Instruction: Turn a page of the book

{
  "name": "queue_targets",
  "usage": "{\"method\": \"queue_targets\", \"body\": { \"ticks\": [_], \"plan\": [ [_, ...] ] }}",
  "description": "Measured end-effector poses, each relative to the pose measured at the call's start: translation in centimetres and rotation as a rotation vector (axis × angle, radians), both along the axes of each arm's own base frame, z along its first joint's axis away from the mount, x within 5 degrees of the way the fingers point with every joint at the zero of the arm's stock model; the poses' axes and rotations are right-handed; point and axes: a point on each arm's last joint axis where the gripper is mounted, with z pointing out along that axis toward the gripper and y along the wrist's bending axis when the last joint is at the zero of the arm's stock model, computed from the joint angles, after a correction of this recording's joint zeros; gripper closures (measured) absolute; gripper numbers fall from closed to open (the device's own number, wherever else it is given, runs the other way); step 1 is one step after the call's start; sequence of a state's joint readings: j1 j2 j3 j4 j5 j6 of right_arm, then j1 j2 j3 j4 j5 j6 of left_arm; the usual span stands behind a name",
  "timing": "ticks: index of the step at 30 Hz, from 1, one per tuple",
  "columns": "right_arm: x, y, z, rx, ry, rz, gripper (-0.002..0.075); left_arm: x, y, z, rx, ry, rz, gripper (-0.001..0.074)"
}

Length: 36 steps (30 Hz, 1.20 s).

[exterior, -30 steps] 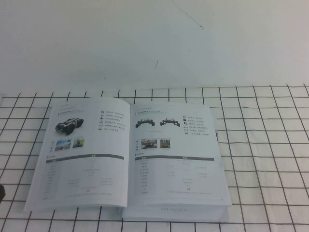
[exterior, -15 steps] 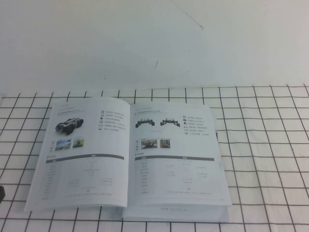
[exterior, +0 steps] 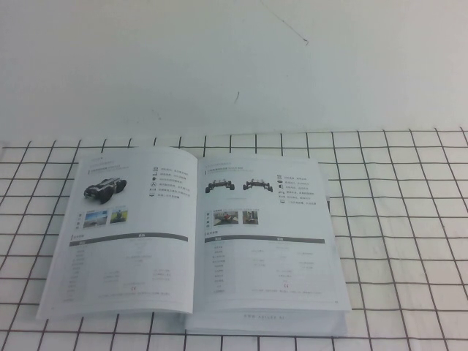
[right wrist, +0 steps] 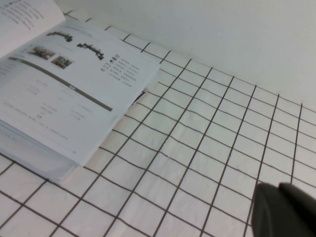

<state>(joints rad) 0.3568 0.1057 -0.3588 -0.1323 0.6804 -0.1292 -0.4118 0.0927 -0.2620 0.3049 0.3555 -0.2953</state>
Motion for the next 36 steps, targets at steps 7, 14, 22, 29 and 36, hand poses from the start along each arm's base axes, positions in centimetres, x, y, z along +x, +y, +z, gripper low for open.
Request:
{"method": "queue_targets", "body": {
  "ticks": [7,14,22,29,36],
  "plan": [
    [0.0,0.0,0.0,0.001,0.001,0.001,0.0727,-0.6,0.5,-2.6,-0.061,0.018,0.164,0.0737],
    [0.0,0.0,0.0,0.002,0.000,0.001,0.0727,0.5,0.7,-7.9,-0.091,0.093,0.251,0.0737],
    [0.0,0.0,0.0,0.004,0.001,0.001,0.0727,0.3,0.7,-8.8,-0.078,0.186,0.255,0.0737],
    [0.0,0.0,0.0,0.004,0.001,0.001,0.0727,0.3,0.6,-8.8,-0.070,0.188,0.236,0.0737],
    [0.0,0.0,0.0,0.004,0.001,0.001,0.0728,0.3,0.6,-8.8,-0.068,0.187,0.232,0.0737]
  ]
}}
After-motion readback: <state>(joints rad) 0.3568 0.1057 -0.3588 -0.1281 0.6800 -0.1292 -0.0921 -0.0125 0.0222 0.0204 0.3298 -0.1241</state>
